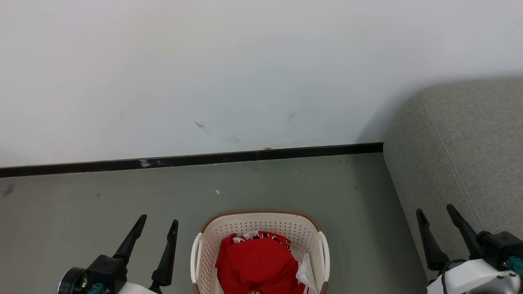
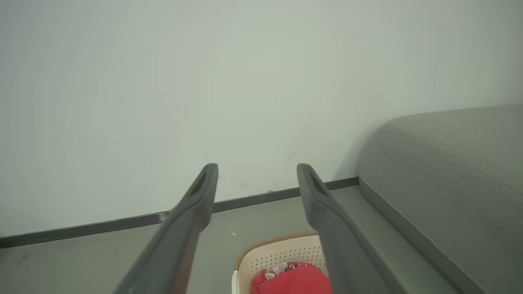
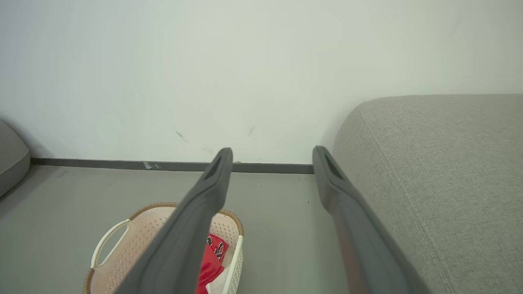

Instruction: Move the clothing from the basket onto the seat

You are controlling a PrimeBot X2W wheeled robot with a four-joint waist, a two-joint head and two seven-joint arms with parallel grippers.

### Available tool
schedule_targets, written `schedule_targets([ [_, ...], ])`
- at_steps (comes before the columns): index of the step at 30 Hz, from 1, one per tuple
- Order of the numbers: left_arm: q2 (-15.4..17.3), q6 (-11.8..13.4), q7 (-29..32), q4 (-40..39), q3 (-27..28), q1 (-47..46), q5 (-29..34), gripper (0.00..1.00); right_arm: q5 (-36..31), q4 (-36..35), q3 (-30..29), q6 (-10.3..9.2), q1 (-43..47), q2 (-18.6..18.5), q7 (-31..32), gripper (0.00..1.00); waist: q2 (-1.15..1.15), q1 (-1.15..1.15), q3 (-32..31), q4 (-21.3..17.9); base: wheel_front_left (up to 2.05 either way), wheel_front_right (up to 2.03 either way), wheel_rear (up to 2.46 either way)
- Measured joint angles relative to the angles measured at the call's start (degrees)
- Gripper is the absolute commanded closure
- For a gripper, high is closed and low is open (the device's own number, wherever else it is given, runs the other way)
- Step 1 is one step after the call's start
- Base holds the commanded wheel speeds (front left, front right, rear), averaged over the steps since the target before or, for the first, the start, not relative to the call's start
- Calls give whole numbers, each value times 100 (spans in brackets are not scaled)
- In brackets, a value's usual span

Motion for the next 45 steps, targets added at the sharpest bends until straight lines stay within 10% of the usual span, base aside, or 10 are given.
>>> schedule_targets([
  [45,-75,-85,-114,124,51,94,497,0,-591,-149,-130,0,88,122,-90,0,0,-2,159,-125,0,0,0],
])
